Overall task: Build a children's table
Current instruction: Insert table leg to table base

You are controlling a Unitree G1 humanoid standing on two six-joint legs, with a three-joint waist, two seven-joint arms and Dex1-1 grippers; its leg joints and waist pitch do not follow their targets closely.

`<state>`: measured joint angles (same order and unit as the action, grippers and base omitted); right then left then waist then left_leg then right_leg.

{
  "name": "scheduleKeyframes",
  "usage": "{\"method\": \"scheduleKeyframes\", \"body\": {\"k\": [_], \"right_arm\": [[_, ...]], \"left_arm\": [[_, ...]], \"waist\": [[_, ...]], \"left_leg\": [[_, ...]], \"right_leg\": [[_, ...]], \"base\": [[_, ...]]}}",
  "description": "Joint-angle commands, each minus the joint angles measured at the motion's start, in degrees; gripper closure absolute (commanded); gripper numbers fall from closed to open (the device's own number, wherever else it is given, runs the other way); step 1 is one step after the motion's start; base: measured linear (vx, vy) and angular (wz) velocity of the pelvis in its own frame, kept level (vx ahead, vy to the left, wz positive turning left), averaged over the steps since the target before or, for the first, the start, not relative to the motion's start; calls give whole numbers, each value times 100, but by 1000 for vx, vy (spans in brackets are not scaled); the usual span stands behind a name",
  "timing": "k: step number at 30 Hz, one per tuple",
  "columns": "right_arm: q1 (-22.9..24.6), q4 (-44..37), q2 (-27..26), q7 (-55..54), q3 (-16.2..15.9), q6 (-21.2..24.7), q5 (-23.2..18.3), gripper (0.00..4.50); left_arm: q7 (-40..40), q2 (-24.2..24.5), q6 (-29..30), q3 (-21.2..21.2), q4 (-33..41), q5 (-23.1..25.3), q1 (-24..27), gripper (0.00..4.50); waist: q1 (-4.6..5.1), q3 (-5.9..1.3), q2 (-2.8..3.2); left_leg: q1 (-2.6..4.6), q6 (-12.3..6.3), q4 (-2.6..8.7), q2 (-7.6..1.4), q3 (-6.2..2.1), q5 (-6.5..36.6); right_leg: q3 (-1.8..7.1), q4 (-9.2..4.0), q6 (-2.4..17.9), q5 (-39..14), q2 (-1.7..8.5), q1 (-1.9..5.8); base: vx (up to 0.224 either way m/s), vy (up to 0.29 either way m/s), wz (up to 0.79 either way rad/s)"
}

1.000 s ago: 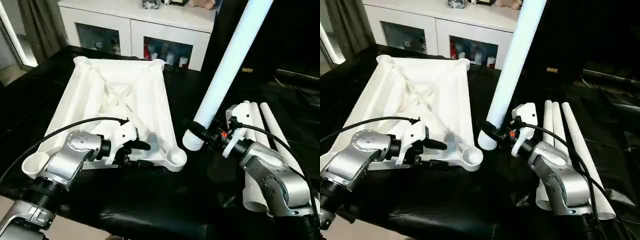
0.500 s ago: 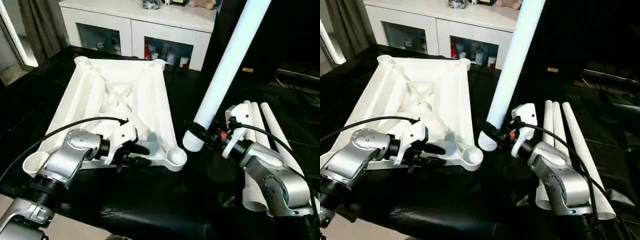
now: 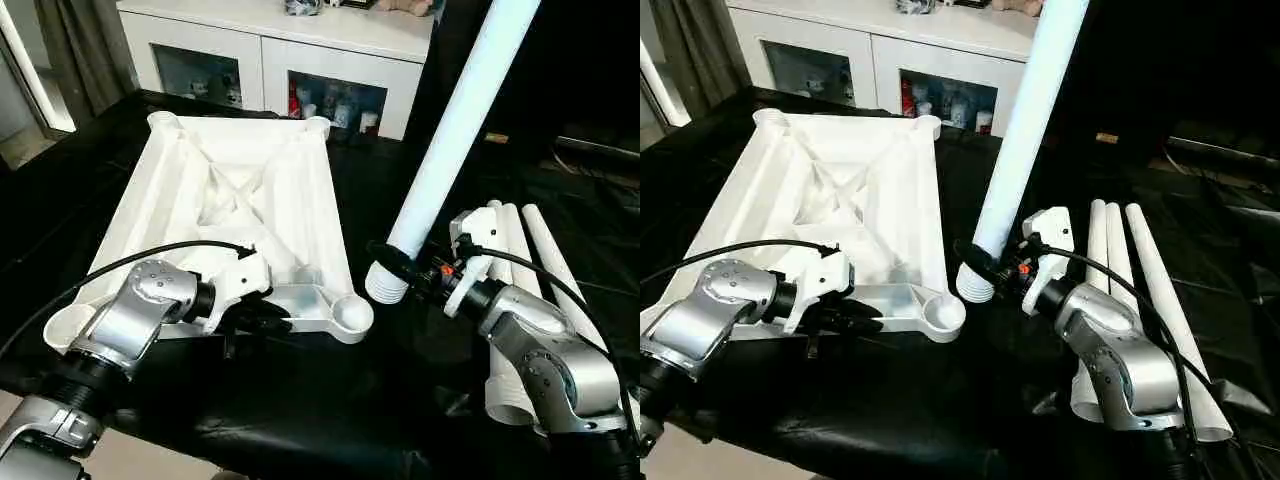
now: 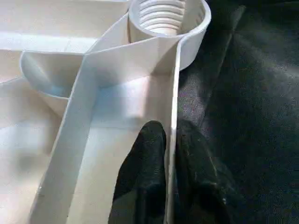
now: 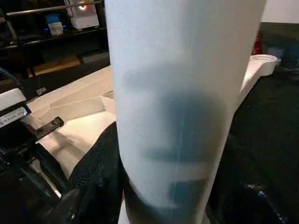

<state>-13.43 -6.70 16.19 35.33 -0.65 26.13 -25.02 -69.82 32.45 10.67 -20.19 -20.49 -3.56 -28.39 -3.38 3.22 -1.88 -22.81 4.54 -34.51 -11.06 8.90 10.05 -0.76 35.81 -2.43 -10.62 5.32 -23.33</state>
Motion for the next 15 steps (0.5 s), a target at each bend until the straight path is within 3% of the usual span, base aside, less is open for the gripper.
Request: {"method": "scheduleKeyframes", "body": {"k": [1,4,5,7,10,12,13,14,15], "right_arm": [[-68,-215,24,-5,-36,27,-10,260],[-101,-184,7,-8,-68,88,-19,260],[-181,-71,-40,-52,-130,130,31,260],[-237,24,-79,-73,-172,109,80,260],[-517,493,-303,-311,-239,-11,282,260],[-783,874,-516,-434,-201,-9,259,260],[-830,935,-550,-398,-200,12,212,260],[-875,998,-574,-361,-221,19,197,260],[-912,1065,-585,-330,-251,14,208,260]], "left_arm": [[52,-23,-10,-10,-55,83,-105,435],[85,-21,1,-8,-69,121,-99,443],[252,-35,33,-3,-124,227,-71,443],[427,-62,185,9,-165,298,-65,443],[1107,-389,735,333,-188,162,-71,448],[1255,-567,1051,463,117,-22,-12,450],[1252,-560,1083,433,179,8,3,450],[1218,-543,1082,398,231,29,22,450],[1205,-549,1118,403,281,5,31,450]], "waist": [[-2,-295,87],[5,-289,83],[25,-282,54],[47,-283,71],[85,-260,69],[123,-236,-15],[151,-241,-25],[146,-237,-39],[138,-243,-7]], "left_leg": [[162,265,536,-104,35,1900],[155,285,545,-105,28,1939],[128,279,553,-102,24,1896],[134,285,548,-102,27,1893],[140,318,546,-93,30,2012],[112,311,547,-85,29,1996],[60,286,556,-77,9,1856],[57,256,554,-77,12,1766],[85,212,547,-79,27,1657]], "right_leg": [[92,-448,1091,-1528,148,146],[91,-459,1043,-1640,148,140],[90,-457,1031,-1605,146,152],[91,-447,1034,-1608,146,140],[95,-472,1046,-1860,155,118],[95,-485,1026,-2062,165,117],[82,-492,935,-2108,166,163],[86,-492,912,-2021,160,157],[96,-489,932,-1809,144,138]], "base": [[0,0,0],[0,0,0],[0,0,0],[0,0,0],[0,0,0],[0,0,0],[0,0,0],[0,0,0],[0,0,0]]}}
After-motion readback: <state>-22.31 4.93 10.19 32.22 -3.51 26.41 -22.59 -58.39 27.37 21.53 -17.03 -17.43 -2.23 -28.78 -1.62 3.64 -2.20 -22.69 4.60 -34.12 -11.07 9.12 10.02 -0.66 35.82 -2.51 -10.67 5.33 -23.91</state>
